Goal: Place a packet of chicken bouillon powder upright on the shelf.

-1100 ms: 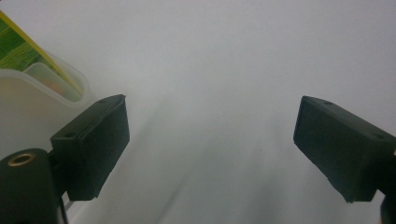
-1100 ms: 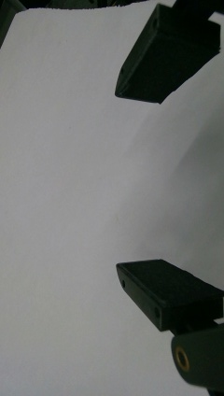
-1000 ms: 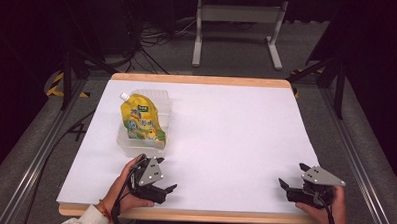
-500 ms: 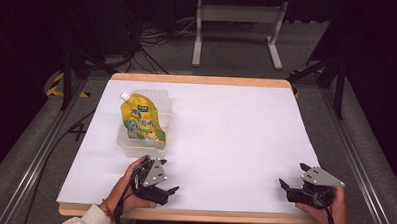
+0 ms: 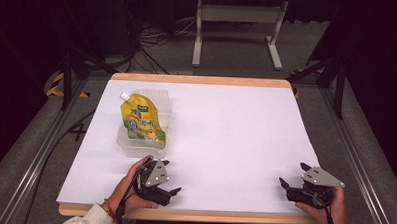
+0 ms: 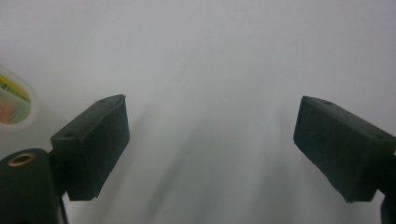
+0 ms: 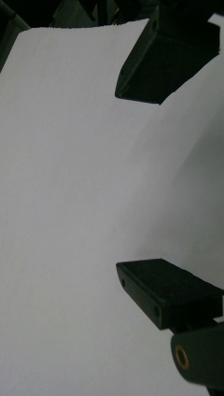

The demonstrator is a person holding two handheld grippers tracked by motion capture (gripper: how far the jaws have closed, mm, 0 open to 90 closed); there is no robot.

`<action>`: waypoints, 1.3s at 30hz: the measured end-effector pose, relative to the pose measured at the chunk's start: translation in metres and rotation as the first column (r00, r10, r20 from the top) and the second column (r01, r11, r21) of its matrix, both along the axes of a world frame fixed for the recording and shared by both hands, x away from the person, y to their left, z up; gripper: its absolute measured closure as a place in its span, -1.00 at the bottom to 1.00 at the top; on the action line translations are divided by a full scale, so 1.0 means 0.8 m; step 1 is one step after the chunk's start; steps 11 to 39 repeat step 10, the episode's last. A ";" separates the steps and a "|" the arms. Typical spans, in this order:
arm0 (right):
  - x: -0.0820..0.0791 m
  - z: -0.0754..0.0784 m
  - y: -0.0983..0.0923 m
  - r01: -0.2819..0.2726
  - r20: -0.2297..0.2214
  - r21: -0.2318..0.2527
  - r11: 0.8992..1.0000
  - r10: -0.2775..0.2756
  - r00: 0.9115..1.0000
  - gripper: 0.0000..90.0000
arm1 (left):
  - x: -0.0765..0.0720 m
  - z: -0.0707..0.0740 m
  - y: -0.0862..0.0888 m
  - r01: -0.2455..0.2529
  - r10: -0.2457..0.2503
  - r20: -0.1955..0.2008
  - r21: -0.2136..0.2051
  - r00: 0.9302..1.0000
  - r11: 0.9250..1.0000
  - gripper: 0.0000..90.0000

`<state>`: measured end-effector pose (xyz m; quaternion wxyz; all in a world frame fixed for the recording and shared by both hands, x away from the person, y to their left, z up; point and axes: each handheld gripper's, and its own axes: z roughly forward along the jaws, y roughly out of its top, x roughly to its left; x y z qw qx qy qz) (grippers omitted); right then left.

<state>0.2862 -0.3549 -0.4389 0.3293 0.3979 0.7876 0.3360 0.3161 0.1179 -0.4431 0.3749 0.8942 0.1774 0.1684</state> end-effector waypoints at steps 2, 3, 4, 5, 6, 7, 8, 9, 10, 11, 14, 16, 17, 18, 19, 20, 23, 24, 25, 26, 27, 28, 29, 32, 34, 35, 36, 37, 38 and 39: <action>0.000 -0.001 0.002 -0.005 -0.004 -0.006 1.000 0.005 1.000 -0.67 | 0.001 0.001 0.000 0.002 -0.002 -0.001 -0.003 1.000 1.000 -0.75; 0.000 -0.002 0.003 -0.008 -0.003 -0.014 1.000 0.008 1.000 -0.67 | 0.002 0.000 -0.001 0.005 -0.005 0.002 -0.002 1.000 1.000 -0.75; -0.001 -0.003 0.004 -0.013 -0.003 -0.028 1.000 0.013 1.000 -0.67 | 0.003 0.000 -0.002 0.007 -0.007 -0.007 -0.001 1.000 1.000 -0.75; -0.003 -0.003 0.005 -0.012 -0.003 -0.032 0.999 0.012 1.000 -0.68 | 0.003 -0.001 -0.003 0.010 -0.010 -0.003 0.008 1.000 1.000 -0.75; -0.003 -0.002 0.005 -0.009 0.000 -0.028 1.000 0.009 1.000 -0.68 | 0.002 -0.001 -0.004 0.012 -0.012 -0.001 0.011 1.000 1.000 -0.75; -0.003 -0.002 0.005 -0.009 0.000 -0.028 1.000 0.009 1.000 -0.68 | 0.002 -0.001 -0.004 0.012 -0.012 -0.001 0.011 1.000 1.000 -0.75; -0.003 -0.002 0.004 -0.008 0.003 -0.023 1.000 0.009 1.000 -0.68 | 0.002 0.000 -0.003 0.011 -0.011 -0.004 0.007 1.000 1.000 -0.75; -0.003 -0.001 0.003 -0.008 0.006 -0.018 1.000 0.008 1.000 -0.68 | 0.002 0.000 -0.003 0.012 -0.012 -0.002 0.007 1.000 1.000 -0.75; -0.002 -0.001 0.003 -0.007 0.004 -0.013 1.000 0.007 1.000 -0.68 | 0.002 0.000 -0.002 0.006 -0.006 0.000 0.009 1.000 1.000 -0.75; -0.002 -0.001 0.003 -0.007 0.004 -0.013 1.000 0.007 1.000 -0.68 | 0.002 0.000 -0.002 0.006 -0.006 0.000 0.009 1.000 1.000 -0.75; -0.002 -0.001 0.003 -0.007 0.004 -0.013 1.000 0.007 1.000 -0.68 | 0.002 0.000 -0.002 0.006 -0.006 0.000 0.009 1.000 1.000 -0.75; -0.002 -0.001 0.003 -0.007 0.004 -0.013 1.000 0.007 1.000 -0.68 | 0.002 0.000 -0.002 0.006 -0.006 0.000 0.009 1.000 1.000 -0.75; -0.002 -0.001 0.003 -0.007 0.004 -0.013 1.000 0.007 1.000 -0.68 | 0.002 0.000 -0.002 0.006 -0.006 0.000 0.009 1.000 1.000 -0.75; -0.002 -0.001 0.003 -0.007 0.004 -0.013 1.000 0.007 1.000 -0.68 | 0.002 0.000 -0.002 0.006 -0.006 0.000 0.009 1.000 1.000 -0.75; -0.002 -0.001 0.003 -0.007 0.004 -0.013 1.000 0.007 1.000 -0.68 | 0.002 0.000 -0.002 0.006 -0.006 0.000 0.009 1.000 1.000 -0.75; -0.002 -0.001 0.003 -0.007 0.004 -0.013 1.000 0.007 1.000 -0.68 | 0.002 0.000 -0.002 0.006 -0.006 0.000 0.009 1.000 1.000 -0.75; -0.002 -0.001 0.003 -0.007 0.004 -0.013 1.000 0.007 1.000 -0.68 | 0.002 0.000 -0.002 0.006 -0.006 0.000 0.009 1.000 1.000 -0.75; -0.002 -0.001 0.003 -0.007 0.004 -0.013 1.000 0.007 1.000 -0.68 | 0.002 0.000 -0.002 0.006 -0.006 0.000 0.009 1.000 1.000 -0.75; -0.002 -0.001 0.003 -0.007 0.004 -0.013 1.000 0.007 1.000 -0.68 | 0.002 0.000 -0.002 0.006 -0.006 0.000 0.009 1.000 1.000 -0.75; -0.002 -0.001 0.003 -0.007 0.004 -0.013 1.000 0.007 1.000 -0.68 | 0.002 0.000 -0.002 0.006 -0.006 0.000 0.009 1.000 1.000 -0.75; -0.002 -0.001 0.003 -0.007 0.004 -0.013 1.000 0.007 1.000 -0.68 | 0.002 0.000 -0.002 0.006 -0.006 0.000 0.009 1.000 1.000 -0.75; -0.002 -0.001 0.003 -0.007 0.004 -0.013 1.000 0.007 1.000 -0.68 | 0.002 0.000 -0.002 0.006 -0.006 0.000 0.009 1.000 1.000 -0.75; -0.002 -0.001 0.003 -0.007 0.004 -0.013 1.000 0.007 1.000 -0.68 | 0.002 0.000 -0.002 0.006 -0.006 0.000 0.009 1.000 1.000 -0.75; -0.002 -0.001 0.003 -0.007 0.004 -0.013 1.000 0.007 1.000 -0.68 | 0.002 0.000 -0.002 0.006 -0.006 0.000 0.009 1.000 1.000 -0.75; -0.002 -0.001 0.003 -0.007 0.004 -0.013 1.000 0.007 1.000 -0.68 | 0.002 0.000 -0.002 0.006 -0.006 0.000 0.009 1.000 1.000 -0.75; -0.002 -0.001 0.003 -0.007 0.004 -0.013 1.000 0.007 1.000 -0.68 | 0.002 0.000 -0.002 0.006 -0.006 0.000 0.009 1.000 1.000 -0.75; -0.002 -0.001 0.003 -0.007 0.004 -0.013 1.000 0.007 1.000 -0.68 | 0.002 0.000 -0.002 0.006 -0.006 0.000 0.009 1.000 1.000 -0.75; -0.002 -0.001 0.003 -0.007 0.004 -0.013 1.000 0.007 1.000 -0.68 | 0.002 0.000 -0.002 0.006 -0.006 0.000 0.009 1.000 1.000 -0.75; -0.002 -0.001 0.003 -0.007 0.004 -0.013 1.000 0.007 1.000 -0.68 | 0.002 0.000 -0.002 0.006 -0.006 0.000 0.009 1.000 1.000 -0.75; -0.002 -0.001 0.003 -0.007 0.004 -0.013 1.000 0.007 1.000 -0.68 | 0.002 0.000 -0.002 0.006 -0.006 0.000 0.009 1.000 1.000 -0.75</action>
